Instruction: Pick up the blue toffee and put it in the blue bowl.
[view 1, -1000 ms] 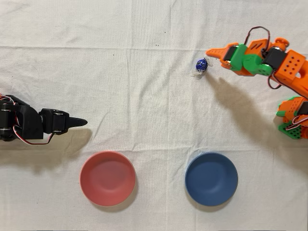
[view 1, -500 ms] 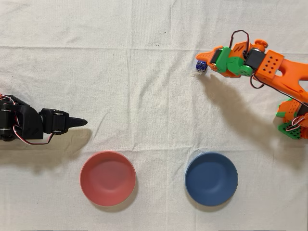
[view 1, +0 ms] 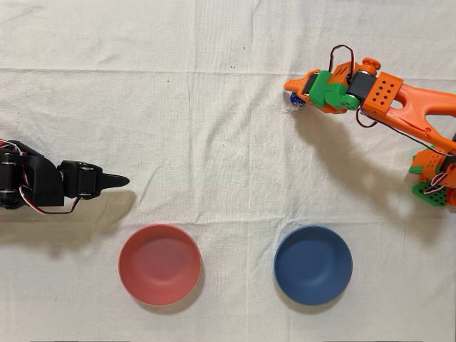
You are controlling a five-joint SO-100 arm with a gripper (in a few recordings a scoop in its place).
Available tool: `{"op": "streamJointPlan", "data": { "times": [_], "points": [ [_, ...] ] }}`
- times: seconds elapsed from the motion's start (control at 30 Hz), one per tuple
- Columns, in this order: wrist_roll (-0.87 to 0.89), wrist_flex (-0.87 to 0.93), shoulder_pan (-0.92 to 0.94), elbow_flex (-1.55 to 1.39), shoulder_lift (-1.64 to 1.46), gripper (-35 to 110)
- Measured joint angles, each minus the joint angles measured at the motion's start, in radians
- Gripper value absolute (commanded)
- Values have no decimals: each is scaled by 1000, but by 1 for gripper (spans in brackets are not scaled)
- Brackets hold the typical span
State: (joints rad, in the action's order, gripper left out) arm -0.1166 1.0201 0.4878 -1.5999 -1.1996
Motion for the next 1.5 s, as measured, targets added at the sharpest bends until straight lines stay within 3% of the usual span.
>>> {"op": "streamJointPlan", "data": {
  "times": [0.6, 1.17, 1.5],
  "points": [
    [-35, -18, 0, 26, 38, 17],
    [-81, 14, 37, 15, -31, 17],
    [-117, 94, -87, 15, -270, 17]
  ]
}}
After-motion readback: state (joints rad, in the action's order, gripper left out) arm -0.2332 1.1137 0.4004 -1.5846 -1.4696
